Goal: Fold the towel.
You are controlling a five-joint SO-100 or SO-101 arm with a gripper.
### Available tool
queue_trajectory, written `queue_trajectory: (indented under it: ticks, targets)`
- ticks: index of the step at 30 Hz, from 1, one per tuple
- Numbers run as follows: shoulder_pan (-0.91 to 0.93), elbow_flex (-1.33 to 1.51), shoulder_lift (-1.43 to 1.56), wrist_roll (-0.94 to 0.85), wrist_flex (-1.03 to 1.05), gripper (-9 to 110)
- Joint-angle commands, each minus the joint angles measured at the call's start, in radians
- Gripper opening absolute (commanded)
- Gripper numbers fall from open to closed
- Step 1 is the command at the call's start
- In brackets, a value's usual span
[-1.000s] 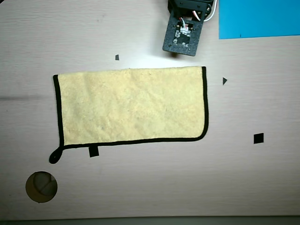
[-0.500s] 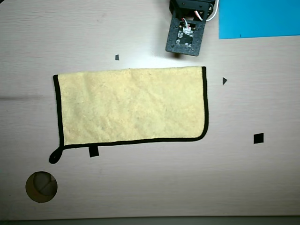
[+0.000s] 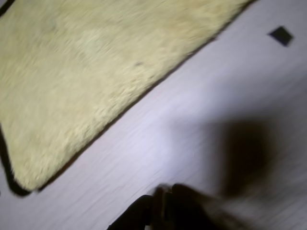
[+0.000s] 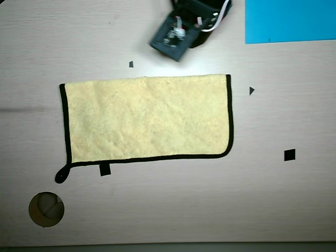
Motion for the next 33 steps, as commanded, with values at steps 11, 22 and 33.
queue_trajectory:
  ticks: [11,22,33]
  targets:
    - [0.382,-0.664,-0.950,0.641,-0.353,19]
    - [0.477,-0.962,-1.397,0.811,-0.551,21]
    - [0.543,-1.103,-1.628,0.762,-0.583,21]
